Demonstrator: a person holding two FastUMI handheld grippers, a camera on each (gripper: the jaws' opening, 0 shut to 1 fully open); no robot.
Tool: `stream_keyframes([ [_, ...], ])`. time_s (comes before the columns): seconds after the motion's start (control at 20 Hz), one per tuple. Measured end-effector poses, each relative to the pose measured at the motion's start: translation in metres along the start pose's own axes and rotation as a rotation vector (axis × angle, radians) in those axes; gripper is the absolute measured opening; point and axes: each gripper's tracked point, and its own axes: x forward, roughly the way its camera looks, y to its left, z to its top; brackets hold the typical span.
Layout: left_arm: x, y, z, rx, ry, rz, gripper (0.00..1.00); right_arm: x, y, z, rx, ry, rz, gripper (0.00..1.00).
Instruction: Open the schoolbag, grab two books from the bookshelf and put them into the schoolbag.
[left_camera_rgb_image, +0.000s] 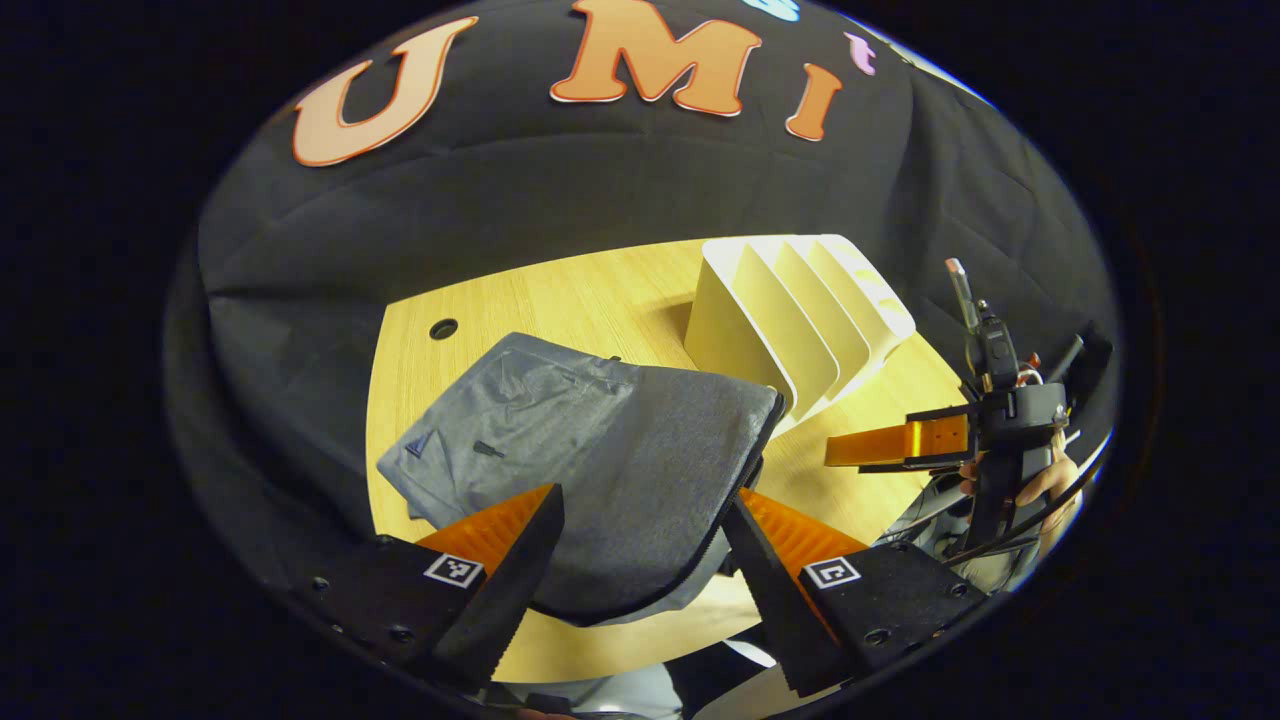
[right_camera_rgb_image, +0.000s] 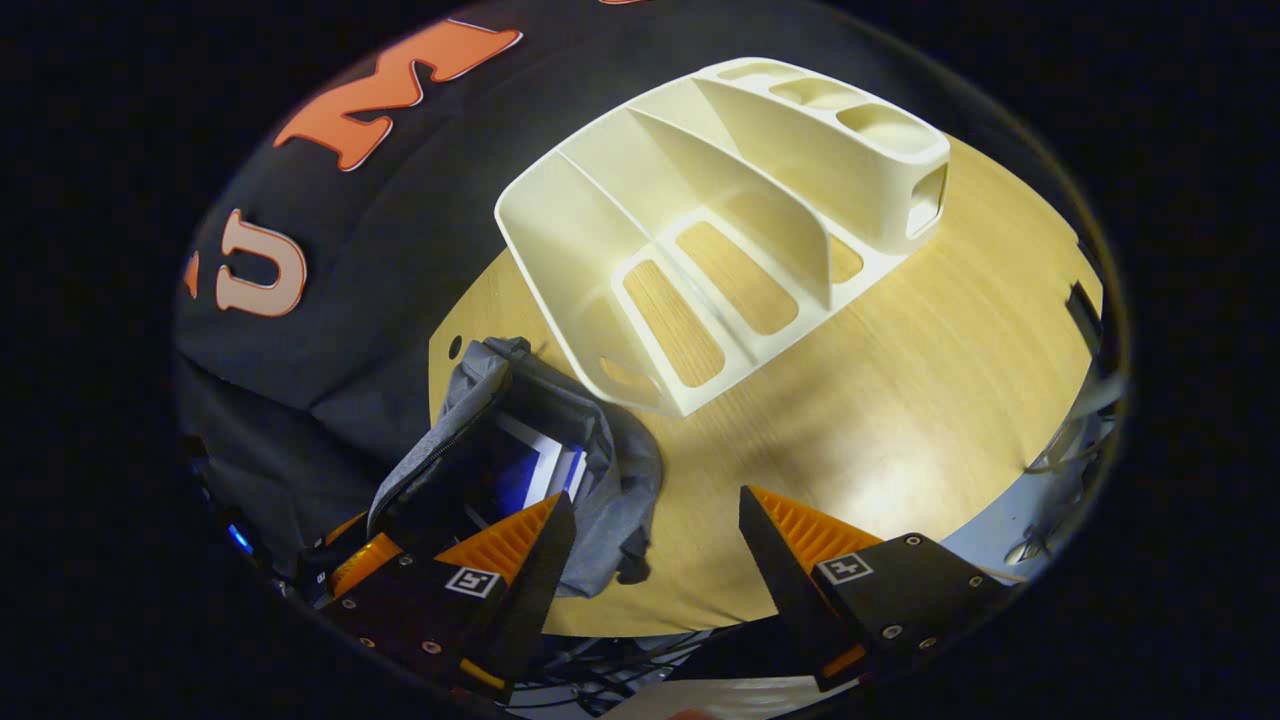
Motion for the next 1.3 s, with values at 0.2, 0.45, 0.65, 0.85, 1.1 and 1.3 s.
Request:
stream_keyframes([
  [0.2, -0.001, -0.035, 0.013, -0.081, -0.092, 0.06, 0.98, -0.029, -0.028, 0.041, -0.141, -0.054, -0.022, 0.99],
  [0.45, -0.024, -0.067, 0.068, -0.137, -0.311, 0.136, 0.98, -0.078, -0.03, 0.104, -0.33, -0.244, 0.0, 0.99],
  [0.65, -0.056, -0.087, 0.117, -0.119, -0.522, 0.207, 0.98, -0.119, -0.012, 0.147, -0.441, -0.424, 0.055, 0.98],
  [0.85, -0.077, -0.1, 0.145, -0.116, -0.659, 0.24, 0.97, -0.152, 0.003, 0.177, -0.507, -0.625, 0.102, 0.98],
  [1.1, -0.1, -0.112, 0.17, -0.074, -0.785, 0.261, 0.97, -0.172, 0.011, 0.193, -0.561, -0.751, 0.129, 0.98],
  [1.3, -0.097, -0.103, 0.175, -0.082, -0.769, 0.246, 0.96, -0.169, 0.012, 0.194, -0.506, -0.756, 0.126, 0.97],
])
